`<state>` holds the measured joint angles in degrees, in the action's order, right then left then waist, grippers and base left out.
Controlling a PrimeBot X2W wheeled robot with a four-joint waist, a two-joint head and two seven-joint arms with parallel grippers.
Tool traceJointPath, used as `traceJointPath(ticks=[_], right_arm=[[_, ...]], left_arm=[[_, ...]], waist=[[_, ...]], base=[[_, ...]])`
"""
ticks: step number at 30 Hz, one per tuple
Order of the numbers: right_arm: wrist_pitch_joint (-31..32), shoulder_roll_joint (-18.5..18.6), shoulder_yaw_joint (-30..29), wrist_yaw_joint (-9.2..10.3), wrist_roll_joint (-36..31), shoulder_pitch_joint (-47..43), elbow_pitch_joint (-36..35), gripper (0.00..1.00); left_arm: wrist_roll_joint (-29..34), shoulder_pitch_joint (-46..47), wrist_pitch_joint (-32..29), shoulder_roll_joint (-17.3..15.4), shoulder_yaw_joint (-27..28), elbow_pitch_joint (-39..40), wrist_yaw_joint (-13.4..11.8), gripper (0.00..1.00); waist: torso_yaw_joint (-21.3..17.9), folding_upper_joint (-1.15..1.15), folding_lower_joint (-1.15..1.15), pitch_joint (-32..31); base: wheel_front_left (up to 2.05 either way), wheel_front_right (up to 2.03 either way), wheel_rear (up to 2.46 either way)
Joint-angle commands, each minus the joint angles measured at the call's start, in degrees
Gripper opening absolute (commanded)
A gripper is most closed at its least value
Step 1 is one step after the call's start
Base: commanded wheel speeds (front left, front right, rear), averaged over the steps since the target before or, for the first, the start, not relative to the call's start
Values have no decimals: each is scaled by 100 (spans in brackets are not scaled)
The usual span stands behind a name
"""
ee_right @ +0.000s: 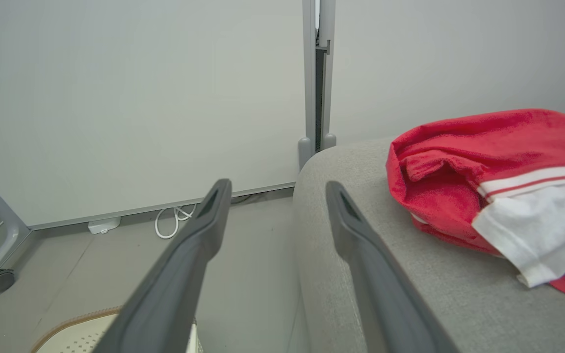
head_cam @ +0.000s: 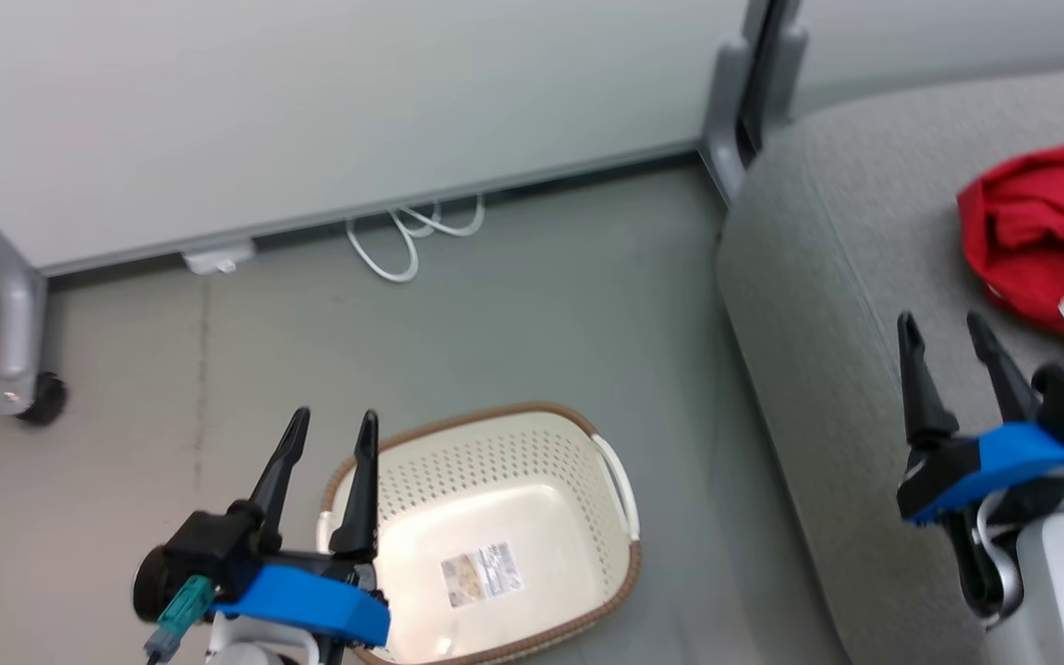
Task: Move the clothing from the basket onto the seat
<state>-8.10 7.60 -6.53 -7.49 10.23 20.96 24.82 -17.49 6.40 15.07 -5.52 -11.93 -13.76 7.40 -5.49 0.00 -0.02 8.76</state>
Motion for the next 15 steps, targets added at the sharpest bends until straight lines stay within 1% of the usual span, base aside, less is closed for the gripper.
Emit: traceJointPath(ticks=[1,2,3,8,12,15], right_arm=[[37,5,27,-1,19,-231,-154,100],[138,-81,77,-1,65,-511,-463,100],[138,-81,77,-1,65,-511,-463,100],[295,-246,72,-1,-8,-1122,-1008,100],[315,-371,101,-1,-15,-1496,-1230,100],[291,-423,69,-1,-29,-1657,-1326,100]], left_arm=[[26,-97,15,12,77,-37,11,100],[24,-187,15,46,223,-103,11,100],[24,-187,15,46,223,-103,11,100],[36,-322,16,96,488,-311,11,100],[68,-386,15,82,585,-439,11,100],[39,-359,16,8,593,-520,11,100]], waist=[[374,0,2,-402],[499,0,2,-532],[499,0,2,-532],[802,0,2,-767],[962,0,2,-889],[1018,0,2,-911]], base=[[0,0,0],[0,0,0],[0,0,0],[0,0,0],[0,0,0],[0,0,0]])
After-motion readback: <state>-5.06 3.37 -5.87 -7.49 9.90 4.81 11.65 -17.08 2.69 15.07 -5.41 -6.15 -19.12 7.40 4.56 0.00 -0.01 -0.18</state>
